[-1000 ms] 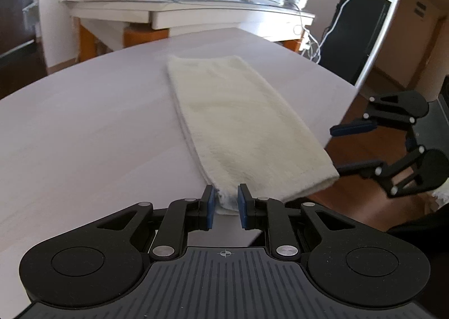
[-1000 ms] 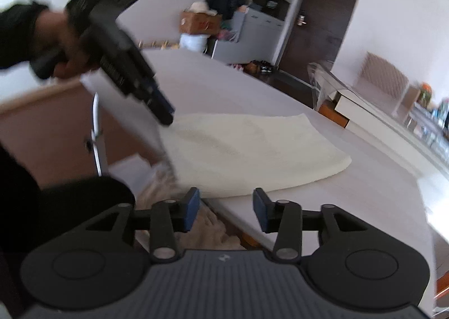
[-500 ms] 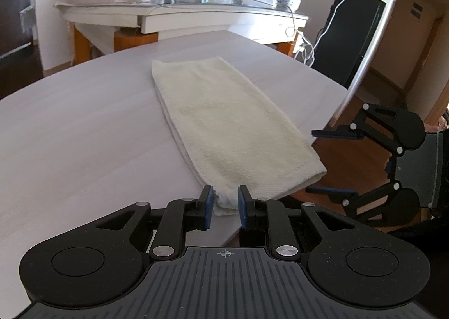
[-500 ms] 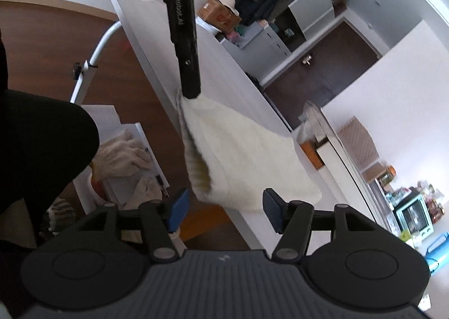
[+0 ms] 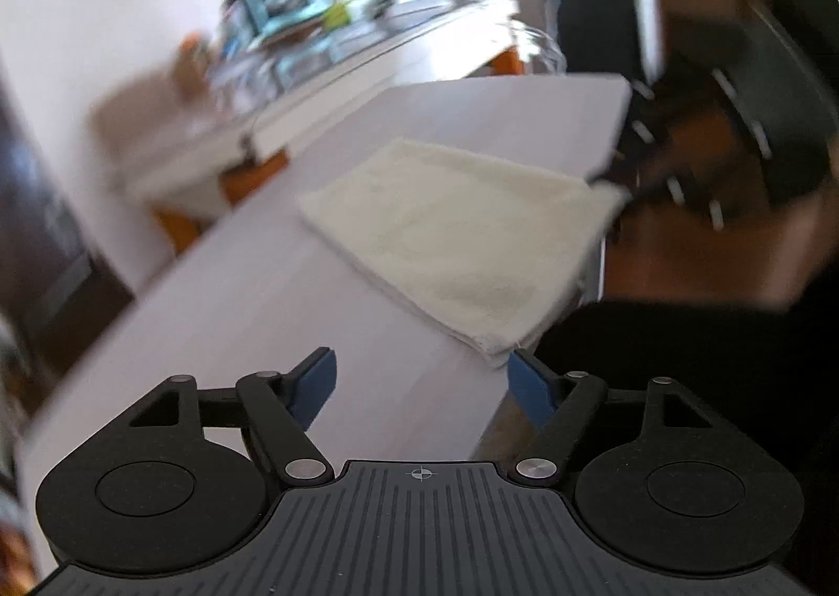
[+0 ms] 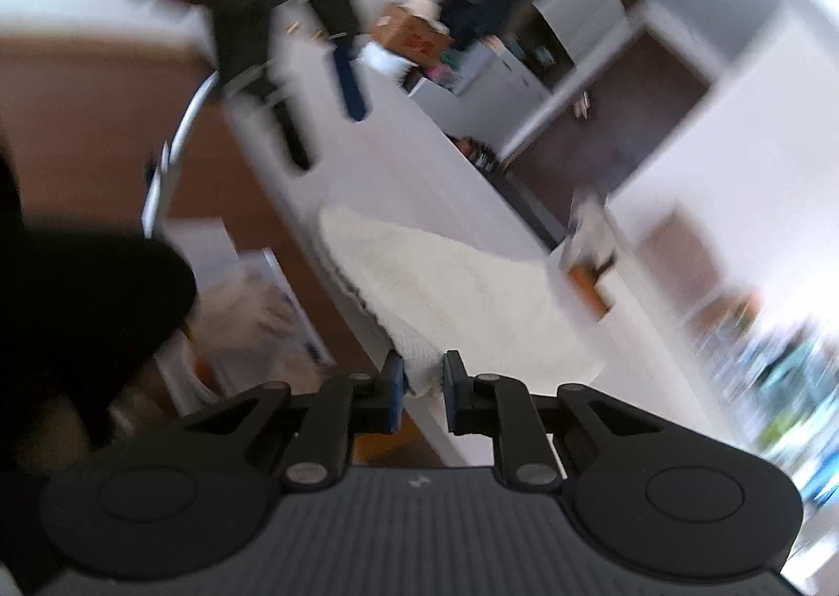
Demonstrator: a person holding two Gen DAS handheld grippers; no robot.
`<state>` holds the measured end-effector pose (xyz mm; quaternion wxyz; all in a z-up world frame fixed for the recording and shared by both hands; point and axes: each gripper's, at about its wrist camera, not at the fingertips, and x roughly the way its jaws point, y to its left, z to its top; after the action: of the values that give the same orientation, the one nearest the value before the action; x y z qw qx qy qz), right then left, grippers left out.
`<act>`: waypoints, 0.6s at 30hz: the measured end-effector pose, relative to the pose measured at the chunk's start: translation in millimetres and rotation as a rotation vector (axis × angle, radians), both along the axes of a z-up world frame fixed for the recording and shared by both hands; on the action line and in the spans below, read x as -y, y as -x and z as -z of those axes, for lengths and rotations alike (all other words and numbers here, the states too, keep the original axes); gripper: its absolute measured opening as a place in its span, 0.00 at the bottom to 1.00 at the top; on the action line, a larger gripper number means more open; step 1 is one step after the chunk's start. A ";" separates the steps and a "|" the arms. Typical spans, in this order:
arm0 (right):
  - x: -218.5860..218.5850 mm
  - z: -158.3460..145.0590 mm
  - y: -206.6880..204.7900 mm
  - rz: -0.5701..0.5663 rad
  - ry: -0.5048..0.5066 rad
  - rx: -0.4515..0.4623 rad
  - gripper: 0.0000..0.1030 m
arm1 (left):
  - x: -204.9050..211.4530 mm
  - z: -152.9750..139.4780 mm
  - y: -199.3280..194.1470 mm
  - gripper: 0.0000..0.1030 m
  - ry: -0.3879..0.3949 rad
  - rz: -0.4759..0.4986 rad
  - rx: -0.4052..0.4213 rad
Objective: Fold towel
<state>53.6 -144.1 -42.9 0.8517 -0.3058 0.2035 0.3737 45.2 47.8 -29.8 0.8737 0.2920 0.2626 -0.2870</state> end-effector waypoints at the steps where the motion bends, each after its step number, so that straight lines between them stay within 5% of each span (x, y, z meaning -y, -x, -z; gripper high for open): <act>1: 6.0 -8.4 -10.5 0.029 -0.067 -0.085 0.17 | 5.7 3.0 5.8 0.75 -0.039 0.043 0.043; 9: 28.6 -32.5 -40.6 0.085 -0.227 -0.264 0.17 | 41.3 27.8 18.1 0.67 -0.165 0.216 0.180; 18: 36.0 -41.0 -52.4 0.093 -0.280 -0.339 0.17 | 64.3 46.9 22.5 0.65 -0.229 0.257 0.299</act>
<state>106.0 -180.0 -1.9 0.8557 -0.1076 0.3037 0.4048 22.7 -16.5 -76.7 0.8203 0.4597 0.1216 -0.3178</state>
